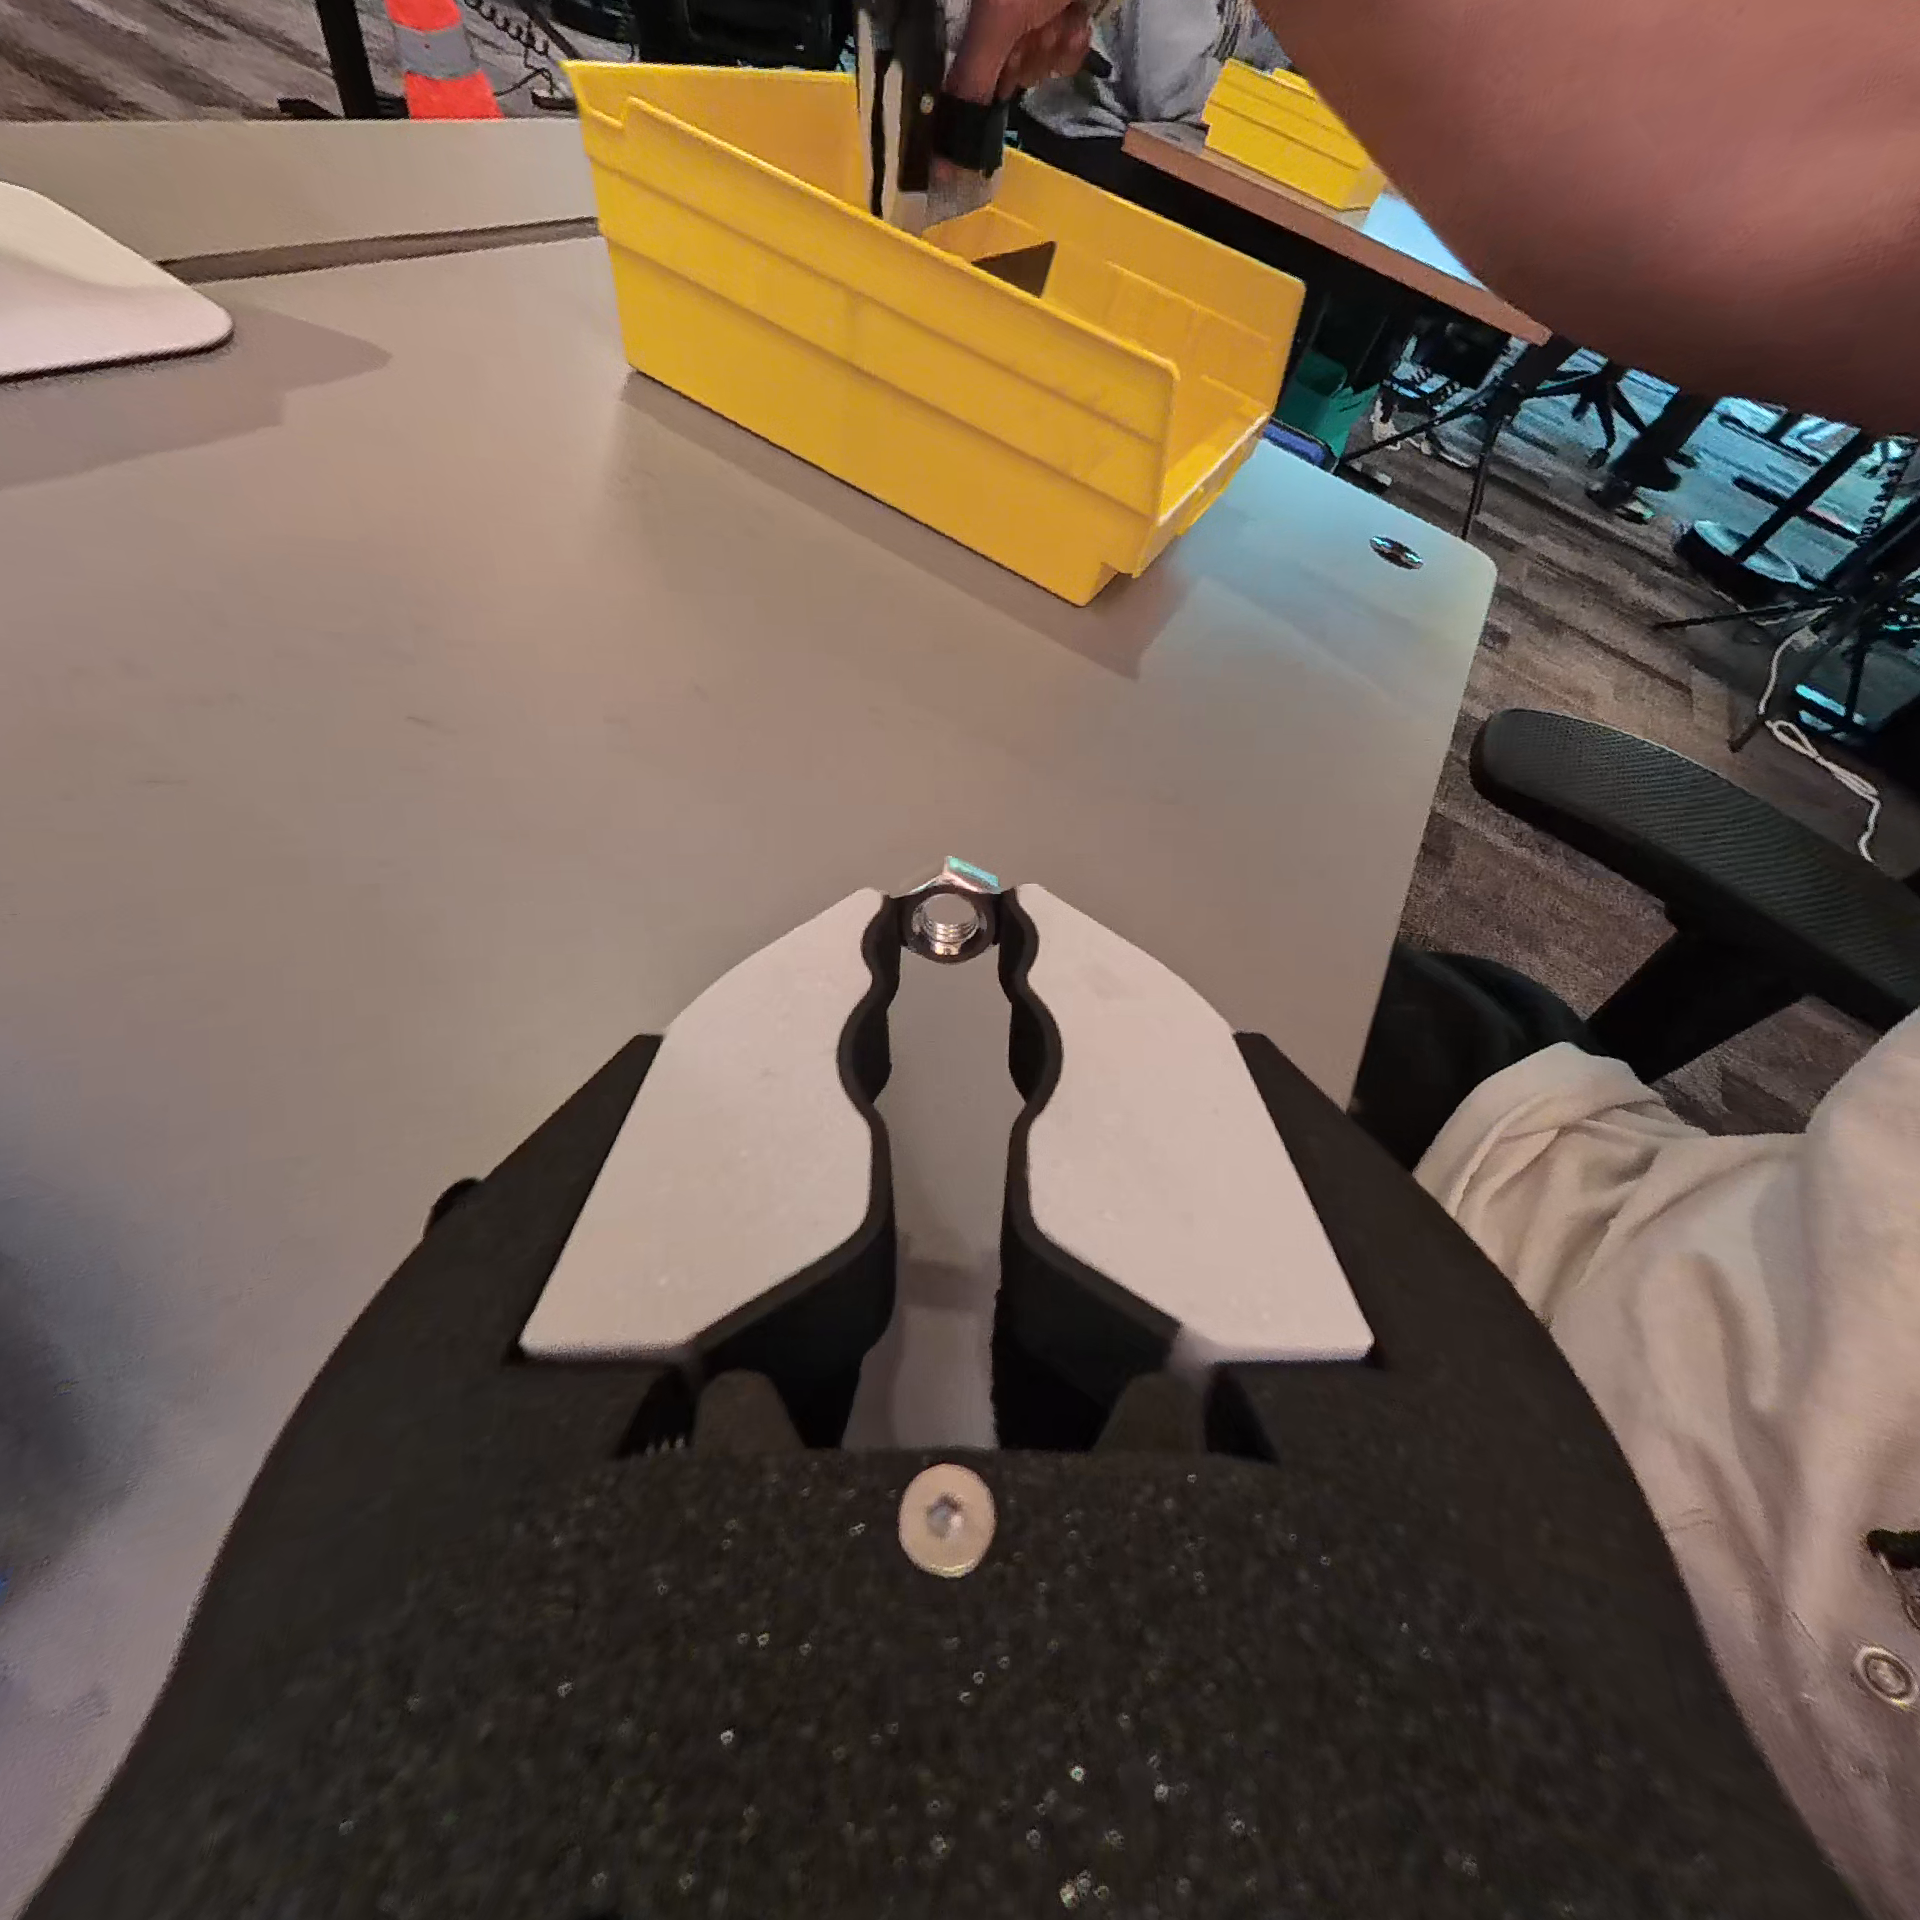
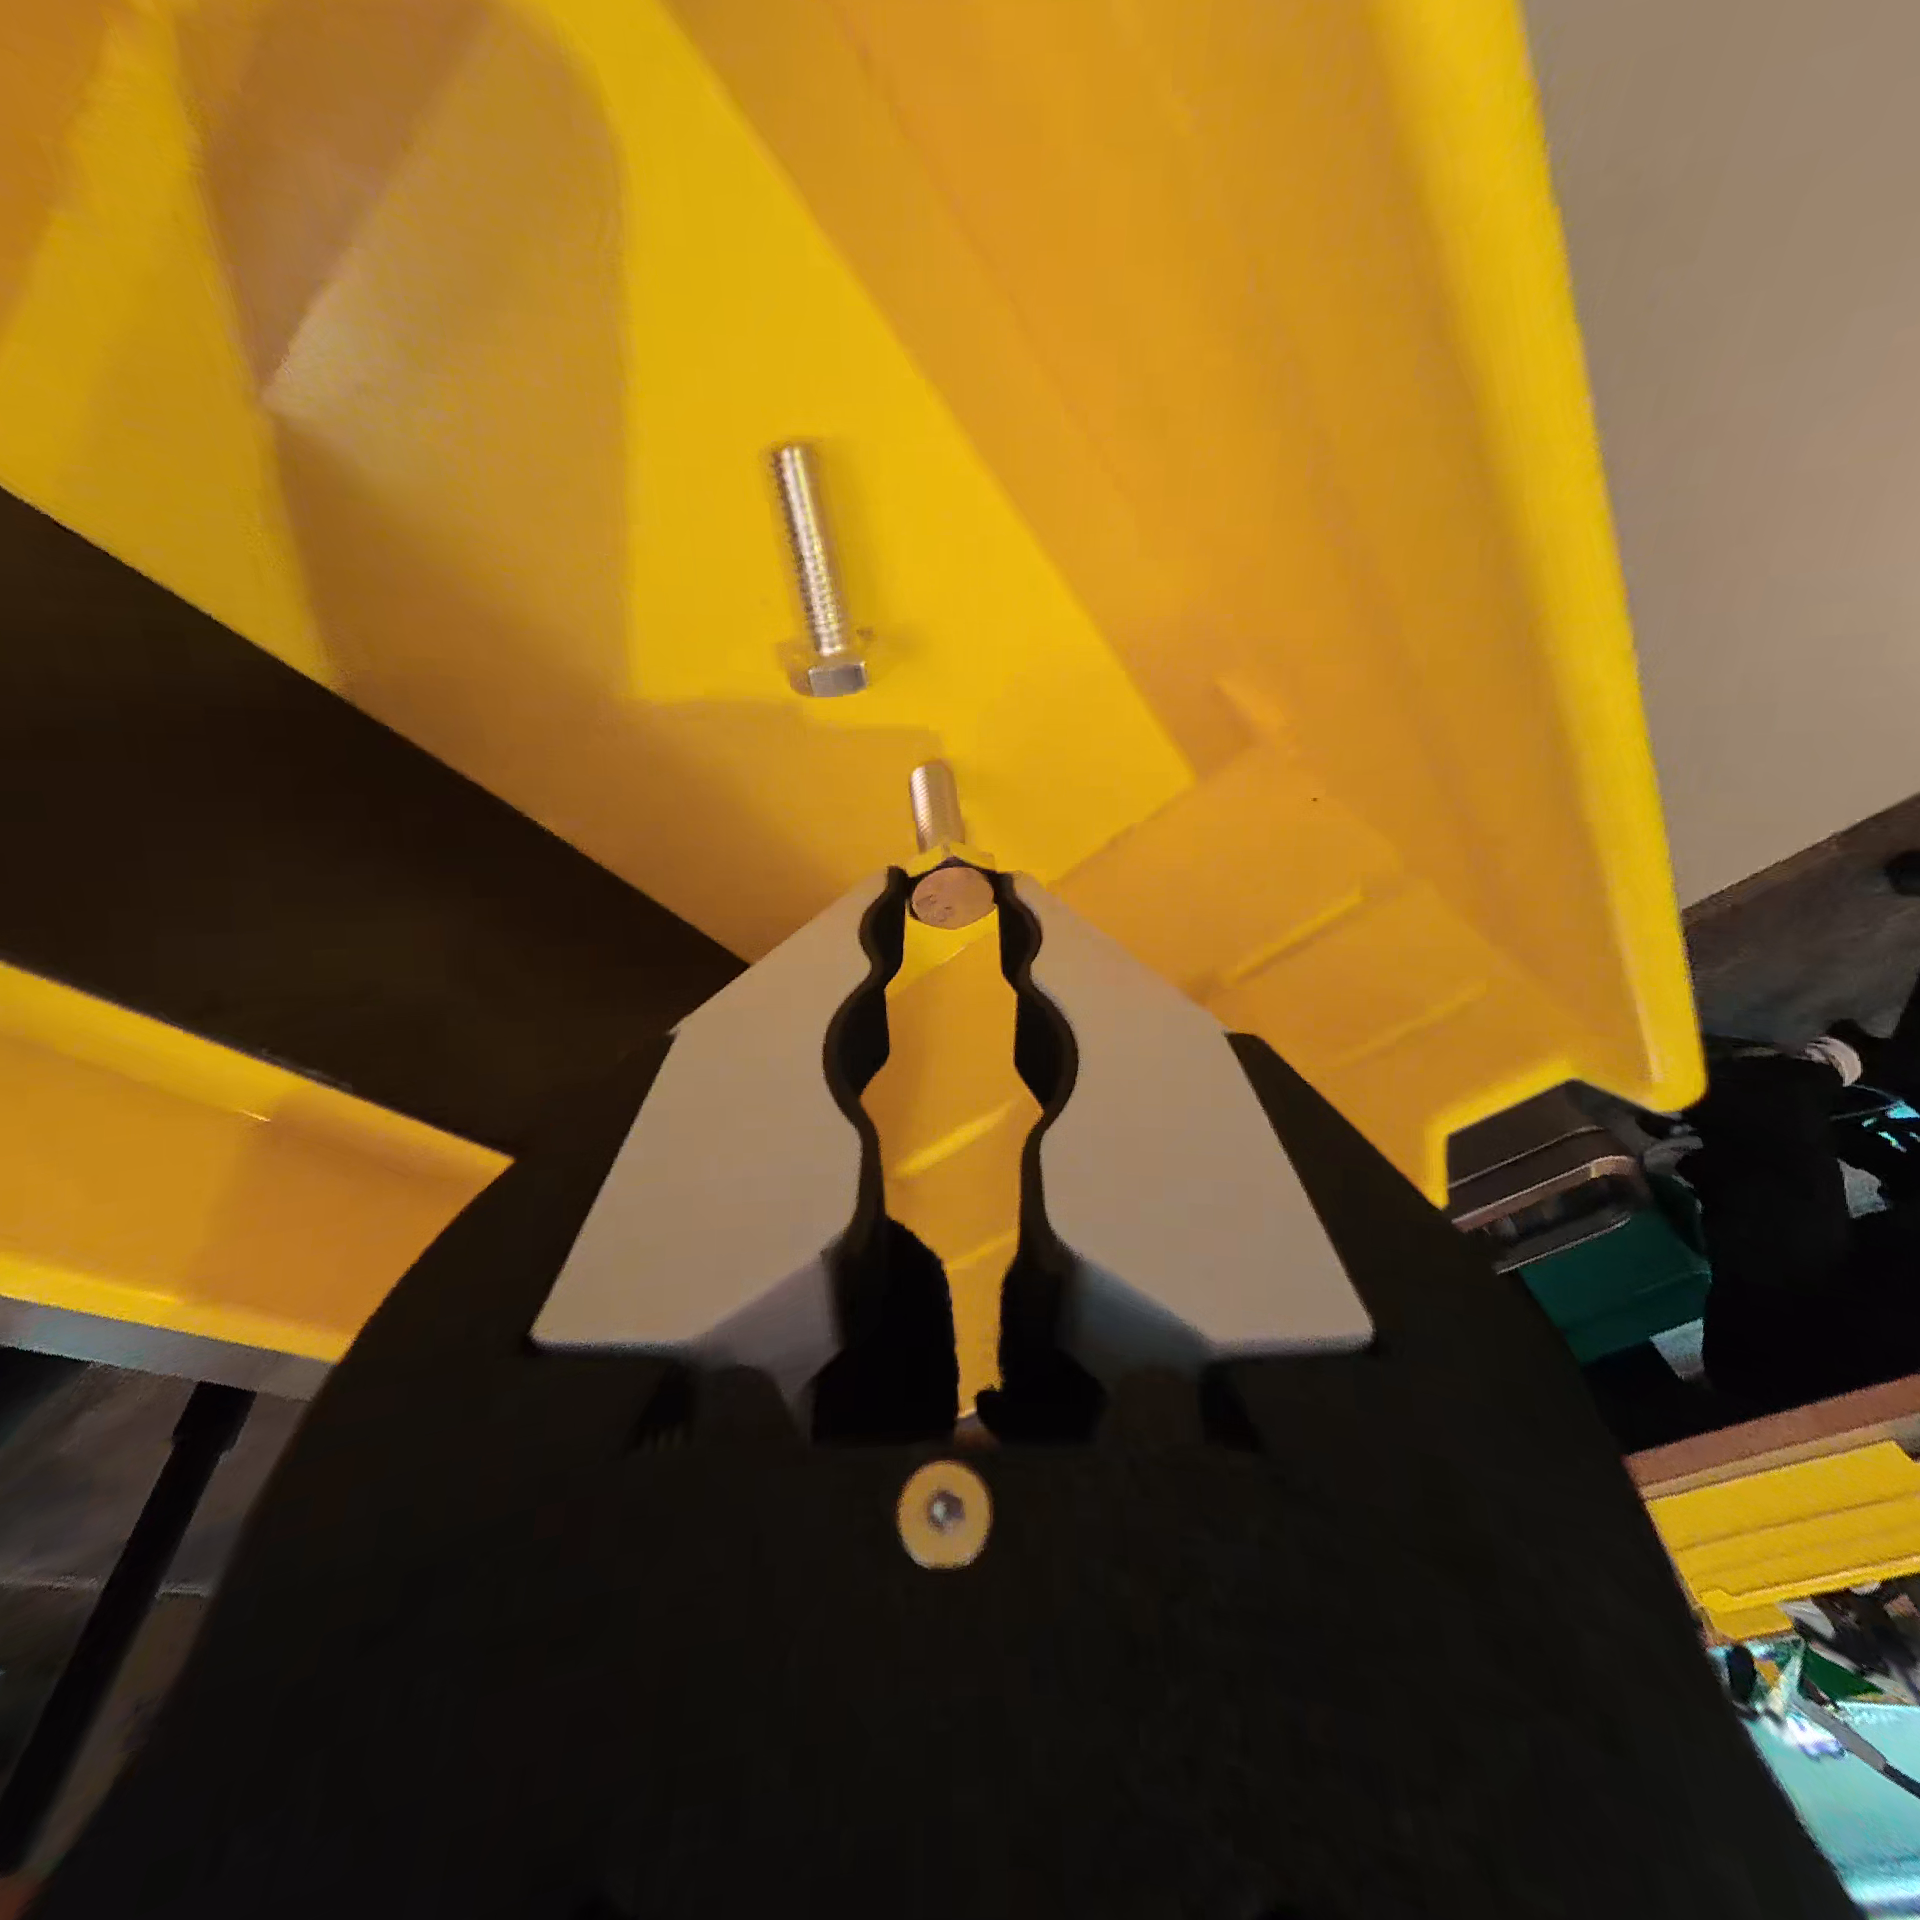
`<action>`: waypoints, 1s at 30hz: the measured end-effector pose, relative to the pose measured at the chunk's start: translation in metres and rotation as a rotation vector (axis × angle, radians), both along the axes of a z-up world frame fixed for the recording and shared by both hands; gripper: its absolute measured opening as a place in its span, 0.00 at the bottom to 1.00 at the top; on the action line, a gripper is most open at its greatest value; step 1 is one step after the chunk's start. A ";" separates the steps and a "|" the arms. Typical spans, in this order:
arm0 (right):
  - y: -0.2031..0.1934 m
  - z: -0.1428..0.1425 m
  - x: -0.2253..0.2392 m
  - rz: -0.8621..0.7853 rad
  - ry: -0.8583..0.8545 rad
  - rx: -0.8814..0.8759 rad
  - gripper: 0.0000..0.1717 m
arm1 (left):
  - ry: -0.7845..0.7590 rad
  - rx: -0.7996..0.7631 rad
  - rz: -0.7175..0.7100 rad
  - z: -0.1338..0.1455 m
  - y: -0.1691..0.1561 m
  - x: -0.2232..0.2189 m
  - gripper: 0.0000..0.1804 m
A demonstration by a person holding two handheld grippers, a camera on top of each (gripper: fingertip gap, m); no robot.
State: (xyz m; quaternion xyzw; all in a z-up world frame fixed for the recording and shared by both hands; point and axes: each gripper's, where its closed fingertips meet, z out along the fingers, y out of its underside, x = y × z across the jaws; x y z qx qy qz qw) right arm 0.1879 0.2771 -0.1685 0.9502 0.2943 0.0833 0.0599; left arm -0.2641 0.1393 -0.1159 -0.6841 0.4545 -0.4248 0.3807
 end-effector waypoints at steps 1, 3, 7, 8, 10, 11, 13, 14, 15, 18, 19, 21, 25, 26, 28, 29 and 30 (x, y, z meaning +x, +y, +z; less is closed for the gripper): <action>0.002 0.001 -0.001 0.002 0.004 -0.001 0.10 | -0.001 0.000 0.007 0.000 0.002 -0.002 0.10; 0.004 0.000 -0.002 0.017 -0.003 -0.011 0.10 | -0.009 -0.012 0.009 0.000 0.004 -0.003 0.10; 0.008 -0.001 -0.002 0.034 -0.023 -0.030 0.10 | -0.007 -0.024 -0.002 -0.002 0.005 -0.003 0.10; 0.009 -0.001 -0.001 0.037 -0.026 -0.031 0.10 | 0.001 -0.019 -0.006 -0.003 0.004 -0.002 0.10; 0.009 -0.002 -0.001 0.028 -0.018 -0.036 0.11 | 0.014 -0.002 -0.011 -0.004 0.003 -0.002 0.10; 0.008 0.000 -0.003 0.017 -0.002 -0.036 0.12 | 0.017 0.003 -0.014 -0.004 0.002 -0.001 0.10; 0.011 0.017 0.000 0.006 0.000 0.031 0.15 | 0.013 0.007 -0.019 -0.002 0.001 -0.001 0.10; 0.012 0.032 -0.001 -0.001 0.007 0.088 0.16 | 0.011 0.010 -0.021 -0.001 0.000 0.000 0.10; 0.014 0.050 -0.008 -0.006 0.038 0.165 0.17 | 0.011 0.016 -0.022 0.000 0.000 0.000 0.10; 0.013 0.119 -0.059 0.038 0.221 0.493 0.18 | 0.020 0.043 -0.021 0.000 0.000 0.000 0.10; 0.004 0.140 -0.089 0.075 0.328 0.598 0.20 | 0.020 0.049 -0.024 0.001 0.000 0.000 0.10; -0.027 0.175 -0.167 0.137 0.654 0.771 0.19 | 0.002 0.070 -0.037 0.005 -0.002 0.001 0.10; -0.125 0.179 -0.324 0.155 1.352 0.683 0.20 | -0.073 0.191 -0.073 0.023 -0.010 0.003 0.10; -0.143 0.167 -0.352 0.143 1.433 0.615 0.23 | -0.100 0.228 -0.085 0.029 -0.012 0.004 0.10; -0.166 0.144 -0.397 0.108 1.537 0.518 0.25 | -0.156 0.297 -0.110 0.039 -0.019 0.005 0.10; -0.173 0.135 -0.411 0.091 1.571 0.485 0.25 | -0.185 0.332 -0.125 0.045 -0.023 0.005 0.10; -0.175 0.132 -0.422 0.048 1.633 0.470 0.25 | -0.214 0.374 -0.142 0.050 -0.028 0.006 0.10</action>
